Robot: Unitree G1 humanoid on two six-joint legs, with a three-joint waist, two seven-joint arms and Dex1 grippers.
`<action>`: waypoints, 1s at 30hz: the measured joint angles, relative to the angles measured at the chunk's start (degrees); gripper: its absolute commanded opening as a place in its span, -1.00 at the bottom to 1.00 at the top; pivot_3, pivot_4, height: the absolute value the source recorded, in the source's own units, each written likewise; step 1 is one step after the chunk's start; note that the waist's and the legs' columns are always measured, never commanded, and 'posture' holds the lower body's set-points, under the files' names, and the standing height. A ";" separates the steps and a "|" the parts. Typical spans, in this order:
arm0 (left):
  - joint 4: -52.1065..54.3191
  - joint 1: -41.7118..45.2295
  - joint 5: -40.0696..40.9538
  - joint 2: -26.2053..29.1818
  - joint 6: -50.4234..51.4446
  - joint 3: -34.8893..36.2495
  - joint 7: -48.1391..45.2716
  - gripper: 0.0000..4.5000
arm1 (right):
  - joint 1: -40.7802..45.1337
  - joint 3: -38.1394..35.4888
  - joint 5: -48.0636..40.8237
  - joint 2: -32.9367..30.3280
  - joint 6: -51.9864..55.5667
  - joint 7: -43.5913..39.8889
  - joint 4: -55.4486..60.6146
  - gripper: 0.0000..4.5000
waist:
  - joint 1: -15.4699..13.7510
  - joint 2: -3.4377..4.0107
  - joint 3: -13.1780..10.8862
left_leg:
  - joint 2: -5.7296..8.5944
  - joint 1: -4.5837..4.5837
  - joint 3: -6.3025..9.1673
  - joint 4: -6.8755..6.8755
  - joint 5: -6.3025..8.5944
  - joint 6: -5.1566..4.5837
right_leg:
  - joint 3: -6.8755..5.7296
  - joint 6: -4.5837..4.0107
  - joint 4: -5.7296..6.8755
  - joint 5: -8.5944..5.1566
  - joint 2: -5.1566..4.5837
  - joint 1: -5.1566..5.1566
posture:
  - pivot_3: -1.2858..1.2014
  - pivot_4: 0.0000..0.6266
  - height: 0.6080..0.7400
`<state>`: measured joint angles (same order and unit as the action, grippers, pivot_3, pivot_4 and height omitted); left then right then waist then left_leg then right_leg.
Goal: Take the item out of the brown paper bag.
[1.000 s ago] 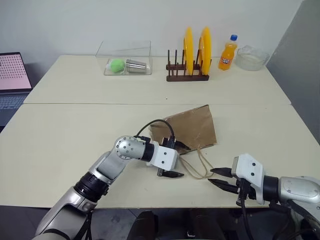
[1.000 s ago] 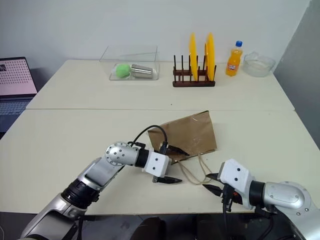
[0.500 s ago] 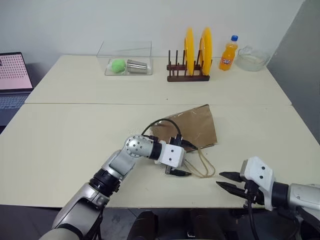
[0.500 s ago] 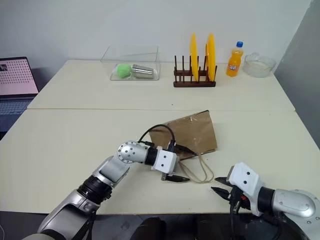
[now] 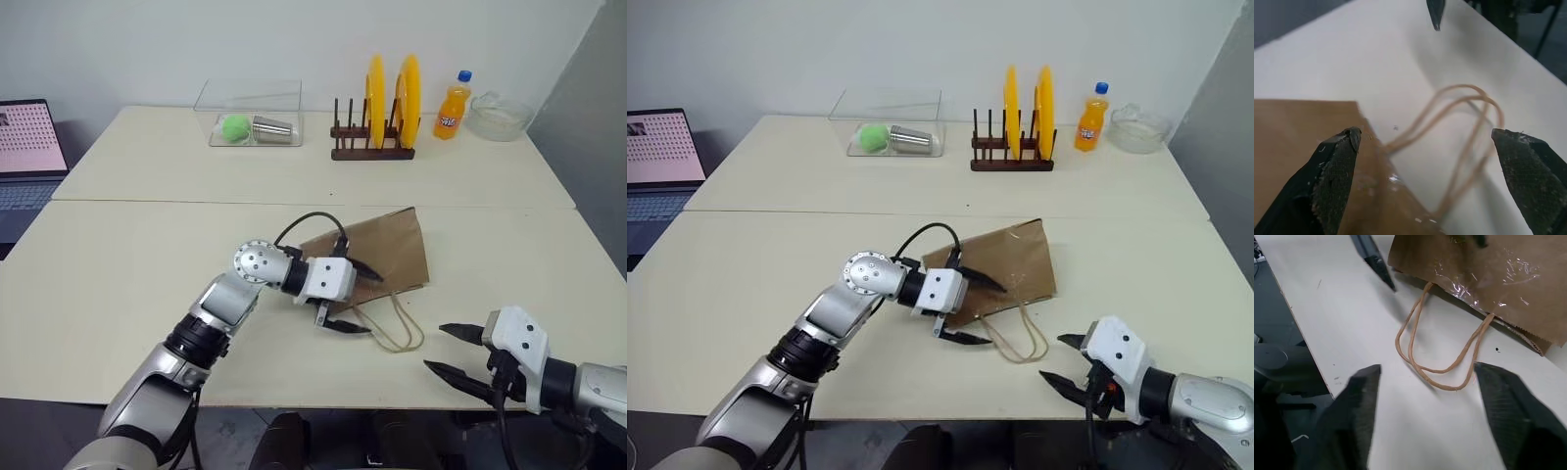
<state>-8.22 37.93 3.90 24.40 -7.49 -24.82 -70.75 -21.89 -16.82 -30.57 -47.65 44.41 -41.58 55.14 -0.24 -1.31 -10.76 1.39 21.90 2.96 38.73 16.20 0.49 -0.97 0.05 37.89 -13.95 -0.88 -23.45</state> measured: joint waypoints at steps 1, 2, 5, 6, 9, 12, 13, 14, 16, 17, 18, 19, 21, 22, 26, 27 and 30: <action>-1.16 0.26 -1.23 -0.49 -1.98 -0.12 0.69 1.00 | -0.28 0.03 0.14 -0.46 -0.28 0.07 0.01 0.57 | -0.11 0.00 0.00 | 0.00 0.00 -0.01 0.00 0.00 0.00 | 0.00 0.00 0.00 0.00 0.00 0.00 | 0.03 -0.52 1.00; -2.35 0.38 -2.60 -0.75 -4.22 -0.47 1.48 1.00 | -0.77 0.03 0.19 -0.83 -0.58 0.19 0.01 0.57 | -0.11 0.00 0.00 | 0.00 -0.02 -0.02 -0.01 0.00 0.00 | 0.03 0.00 0.00 0.00 0.00 0.00 | 0.03 -0.52 1.00; -5.26 0.43 -4.69 -1.45 -8.45 -1.44 1.94 1.00 | -1.75 0.03 0.13 -1.12 -1.37 0.54 0.02 0.57 | -0.07 0.00 0.00 | -0.02 -0.04 -0.02 -0.01 0.00 0.00 | 0.02 0.00 0.04 0.00 0.01 0.00 | 0.03 -0.52 1.00; -5.89 0.43 -4.88 -1.60 -9.27 -1.59 1.93 1.00 | -1.77 0.03 0.10 -1.18 -1.48 0.60 0.02 0.57 | -0.07 0.00 0.00 | -0.02 -0.04 -0.02 -0.01 0.00 0.00 | 0.02 0.00 0.04 0.00 0.01 0.00 | 0.03 -0.52 1.00; -6.86 0.44 -4.75 -1.74 -10.60 -1.81 1.30 1.00 | -1.89 -0.05 0.03 -1.33 -1.55 0.68 0.03 0.57 | -0.08 0.00 0.00 | -0.02 -0.04 -0.04 0.00 0.00 -0.01 | 0.03 0.01 0.03 0.01 0.01 0.00 | 0.03 -0.52 1.00; -7.17 0.55 -3.19 -1.57 -10.10 -1.76 -0.34 1.00 | -2.17 -0.18 0.04 -1.33 -1.55 0.67 0.03 0.57 | -0.08 0.00 0.00 | -0.02 -0.04 -0.02 0.00 0.00 -0.01 | 0.01 0.01 0.04 0.01 0.01 0.00 | 0.03 -0.52 1.00; -7.17 0.67 -2.64 -1.45 -9.95 -1.70 -0.85 1.00 | -2.24 -0.19 0.05 -1.33 -1.55 0.67 0.03 0.57 | -0.08 0.00 0.00 | -0.02 -0.04 -0.02 0.00 0.00 -0.01 | 0.01 0.01 0.04 0.01 0.01 0.00 | 0.03 -0.52 1.00; -7.17 0.99 -2.21 -1.07 -9.83 -1.70 -1.70 1.00 | -2.28 -0.19 0.06 -1.33 -1.55 0.67 0.03 0.57 | -0.07 0.00 0.00 | -0.02 -0.04 -0.03 0.00 0.00 -0.01 | 0.01 0.01 0.04 0.01 0.01 0.00 | 0.03 -0.52 1.00; -7.17 1.31 -1.94 -0.15 -9.82 -1.66 -2.81 1.00 | -2.32 -0.18 0.13 -1.32 -1.57 0.70 0.03 0.57 | -0.03 0.01 0.01 | -0.02 -0.05 -0.03 0.00 0.00 -0.01 | 0.02 0.01 0.04 0.01 0.01 0.00 | 0.03 -0.52 1.00; -7.23 1.29 -1.96 0.16 -10.22 -1.68 -3.22 1.00 | -2.32 -0.15 0.15 -1.32 -1.59 0.75 0.03 0.57 | -0.03 0.00 0.00 | -0.02 -0.04 -0.03 0.00 0.00 -0.01 | 0.02 0.01 0.04 0.01 0.01 0.00 | 0.03 -0.52 1.00; -7.34 1.28 -2.02 0.19 -10.59 -1.70 -3.48 1.00 | -2.30 -0.11 0.18 -1.32 -1.60 0.83 0.03 0.57 | -0.05 0.00 0.00 | -0.02 -0.04 -0.02 0.00 0.00 -0.01 | 0.02 0.01 0.03 0.01 0.01 0.00 | 0.03 -0.52 1.00; -7.49 1.28 -2.31 0.00 -11.14 -1.81 -3.51 1.00 | -2.27 -0.02 0.19 -1.32 -1.67 0.94 0.03 0.57 | -0.07 0.00 0.00 | -0.01 -0.03 -0.03 0.00 0.00 -0.01 | 0.02 0.01 0.03 0.01 0.01 0.01 | 0.03 -0.52 1.00; -8.13 1.27 -3.18 -0.70 -12.37 -1.97 -3.06 1.00 | -2.24 0.01 0.21 -1.32 -1.93 1.10 0.03 0.57 | -0.15 0.00 0.00 | -0.01 -0.03 -0.03 0.00 0.00 -0.01 | 0.02 0.01 0.02 0.01 0.01 0.01 | 0.03 -0.52 1.00; -8.49 1.28 -3.94 -1.35 -13.19 -2.03 -2.43 1.00 | -2.22 0.03 0.21 -1.32 -2.02 1.22 0.03 0.57 | -0.20 0.00 0.00 | -0.01 -0.03 -0.03 0.00 0.00 -0.01 | 0.02 0.01 0.02 0.01 0.01 0.02 | 0.03 -0.52 1.00; -10.93 1.82 -6.45 -3.70 -14.92 -2.57 -0.51 1.00 | -2.29 0.19 0.33 -1.33 -2.54 1.63 0.03 0.57 | -0.20 0.00 0.01 | -0.01 -0.04 -0.02 0.00 0.00 -0.01 | 0.02 0.01 0.03 0.01 0.01 0.02 | 0.03 -0.52 1.00; -11.52 2.16 -6.99 -3.96 -15.56 -2.81 -0.08 1.00 | -2.32 0.22 0.34 -1.33 -2.56 1.65 0.03 0.57 | -0.20 0.00 0.01 | -0.01 -0.04 -0.02 0.00 0.00 -0.01 | 0.02 0.01 0.03 0.01 0.01 0.02 | 0.03 -0.52 1.00; -12.15 2.50 -8.11 -4.05 -17.17 -3.08 0.22 1.00 | -2.44 0.44 0.41 -1.34 -2.63 1.70 0.04 0.57 | -0.17 0.00 0.01 | -0.01 -0.04 -0.02 0.00 0.00 -0.01 | 0.02 0.01 0.03 0.01 0.02 0.02 | 0.03 -0.52 1.00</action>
<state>-20.37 40.43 -4.21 20.35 -24.66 -27.89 -70.54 -24.33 -16.38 -30.15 -48.99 41.78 -39.88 55.18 -0.42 -1.31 -10.75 1.38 21.85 2.93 38.73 16.20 0.48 -0.95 0.06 37.92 -13.95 -0.86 -23.44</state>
